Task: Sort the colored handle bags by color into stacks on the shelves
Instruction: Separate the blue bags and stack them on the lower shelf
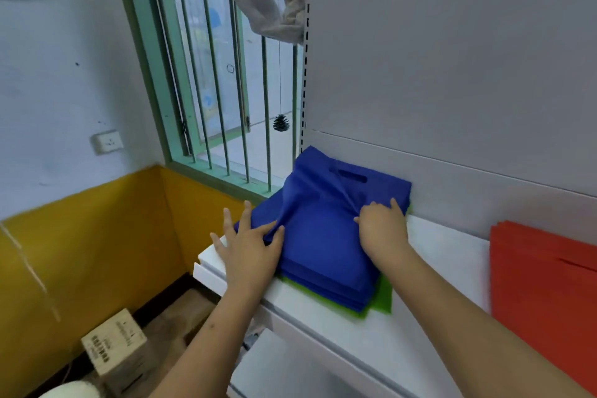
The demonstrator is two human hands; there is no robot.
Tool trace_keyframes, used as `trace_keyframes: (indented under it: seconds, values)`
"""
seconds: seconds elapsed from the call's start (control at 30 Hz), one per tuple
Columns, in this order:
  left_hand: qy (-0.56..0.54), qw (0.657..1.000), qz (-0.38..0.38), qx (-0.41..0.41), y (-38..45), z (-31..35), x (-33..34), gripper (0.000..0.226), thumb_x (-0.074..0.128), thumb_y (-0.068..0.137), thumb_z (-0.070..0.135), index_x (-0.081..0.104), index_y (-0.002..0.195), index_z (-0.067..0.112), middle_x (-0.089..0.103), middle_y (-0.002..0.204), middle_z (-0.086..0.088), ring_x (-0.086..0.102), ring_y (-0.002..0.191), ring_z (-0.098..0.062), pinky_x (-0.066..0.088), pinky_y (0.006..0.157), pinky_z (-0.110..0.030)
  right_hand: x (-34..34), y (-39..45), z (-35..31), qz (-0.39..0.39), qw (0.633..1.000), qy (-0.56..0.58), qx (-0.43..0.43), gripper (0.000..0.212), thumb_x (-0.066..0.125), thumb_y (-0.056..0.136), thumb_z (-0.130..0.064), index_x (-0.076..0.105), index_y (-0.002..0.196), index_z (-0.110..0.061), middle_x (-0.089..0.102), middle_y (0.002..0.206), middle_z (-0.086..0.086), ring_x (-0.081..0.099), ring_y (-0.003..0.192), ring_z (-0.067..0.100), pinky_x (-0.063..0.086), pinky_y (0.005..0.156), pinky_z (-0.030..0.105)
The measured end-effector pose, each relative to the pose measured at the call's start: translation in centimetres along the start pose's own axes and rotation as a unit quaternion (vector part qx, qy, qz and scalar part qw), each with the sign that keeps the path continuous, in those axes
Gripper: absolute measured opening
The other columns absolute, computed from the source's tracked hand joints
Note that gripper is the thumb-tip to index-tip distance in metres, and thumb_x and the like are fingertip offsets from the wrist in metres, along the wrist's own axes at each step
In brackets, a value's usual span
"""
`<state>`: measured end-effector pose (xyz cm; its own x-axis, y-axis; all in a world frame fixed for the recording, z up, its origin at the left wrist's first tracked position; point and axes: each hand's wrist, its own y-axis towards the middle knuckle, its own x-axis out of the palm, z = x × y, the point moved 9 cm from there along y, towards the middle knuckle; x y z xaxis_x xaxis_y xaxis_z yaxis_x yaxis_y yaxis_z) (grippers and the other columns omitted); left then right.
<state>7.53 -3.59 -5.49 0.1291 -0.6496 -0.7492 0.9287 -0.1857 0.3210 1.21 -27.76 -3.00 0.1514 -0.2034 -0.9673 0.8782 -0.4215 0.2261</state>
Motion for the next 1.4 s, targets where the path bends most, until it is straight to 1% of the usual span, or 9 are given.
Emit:
trace_keyframes:
  seconds: [0.23,0.33,0.57,0.7,0.8,0.93,1.03,1.2,1.4]
  values:
    - [-0.182,0.979,0.065,0.062,-1.6,1.9,-4.1,0.022,0.056,0.096,0.035,0.07,0.113,0.037,0.034,0.154,0.016,0.017,0.148,-0.017,0.008,0.121,-0.054,-5.8,-4.9,3.1,0.103,0.965,0.216,0.106,0.041,0.031,0.104,-0.037,0.059,0.084,-0.014,0.066,0.092,0.008,0.059,0.083,0.028,0.04,0.064,0.033]
    - [-0.456,0.89,-0.007,-0.013,-2.8,3.7,-5.8,0.028,0.056,0.098,0.022,0.063,0.125,0.028,0.044,0.147,0.013,0.041,0.136,-0.014,0.04,0.108,-0.033,-9.5,-8.7,5.4,0.174,0.951,0.208,0.151,0.043,0.028,0.103,-0.039,0.059,0.088,-0.014,0.065,0.091,0.008,0.059,0.083,0.032,0.038,0.063,0.033]
    - [-0.667,0.716,-0.204,-0.036,-7.3,11.7,-4.0,0.059,0.047,0.087,-0.014,0.074,0.111,0.033,0.065,0.125,0.01,0.06,0.116,-0.014,0.052,0.094,-0.034,-11.8,-21.4,14.1,0.177,0.888,0.31,0.291,0.046,0.041,0.101,-0.035,0.048,0.064,-0.008,0.055,0.062,0.009,0.06,0.07,0.036,0.049,0.066,0.042]
    - [-0.702,0.616,-0.354,-0.044,-14.5,18.1,-0.1,0.052,0.044,0.085,-0.018,0.074,0.111,0.016,0.067,0.124,-0.008,0.063,0.116,-0.026,0.054,0.096,-0.038,-12.4,-33.0,19.1,0.242,0.793,0.398,0.391,0.042,0.051,0.098,-0.038,0.067,0.081,-0.004,0.067,0.077,0.014,0.064,0.077,0.034,0.055,0.073,0.044]
    - [-0.702,0.562,-0.436,-0.046,-21.6,22.7,2.2,0.039,0.049,0.088,-0.012,0.071,0.111,0.011,0.068,0.121,-0.012,0.063,0.115,-0.025,0.058,0.079,-0.026,-11.8,-41.9,21.3,0.321,0.64,0.553,0.426,0.027,0.056,0.097,-0.034,0.073,0.093,-0.013,0.075,0.091,0.0,0.07,0.085,0.016,0.057,0.074,0.034]
    - [-0.631,0.541,-0.556,-0.002,-32.2,27.6,4.2,0.03,0.057,0.09,-0.003,0.071,0.112,0.011,0.072,0.112,-0.008,0.069,0.101,-0.021,0.058,0.07,-0.029,-10.4,-53.2,25.6,0.426,0.428,0.648,0.464,0.03,0.054,0.097,-0.034,0.067,0.092,-0.007,0.074,0.088,0.004,0.069,0.077,0.011,0.057,0.066,0.025]
    - [-0.582,0.529,-0.616,0.038,-39.3,29.9,5.4,0.029,0.055,0.09,-0.008,0.074,0.105,0.009,0.073,0.11,-0.01,0.069,0.104,-0.02,0.056,0.075,-0.022,-9.0,-62.5,28.4,0.509,0.338,0.598,0.518,0.017,0.066,0.091,-0.02,0.07,0.099,-0.005,0.072,0.098,0.009,0.068,0.085,0.02,0.058,0.068,0.028]
    - [-0.476,0.555,-0.68,0.057,-49.9,31.9,9.3,0.015,0.067,0.089,0.017,0.075,0.098,0.008,0.075,0.102,-0.003,0.071,0.096,-0.011,0.053,0.082,-0.022,-5.0,-74.6,31.6,0.539,0.32,0.477,0.616,0.02,0.06,0.091,-0.001,0.073,0.098,-0.014,0.07,0.098,0.005,0.066,0.088,0.02,0.056,0.085,0.034]
    - [-0.331,0.663,-0.657,0.136,-58.9,33.2,18.7,0.016,0.067,0.09,0.007,0.077,0.093,0.019,0.073,0.102,0.002,0.067,0.096,-0.01,0.053,0.089,-0.026,-0.2,-83.6,38.0,0.49,0.349,0.378,0.703,0.03,0.045,0.098,-0.004,0.071,0.107,-0.016,0.061,0.081,0.005,0.037,0.049,0.012,0.034,0.044,0.019]
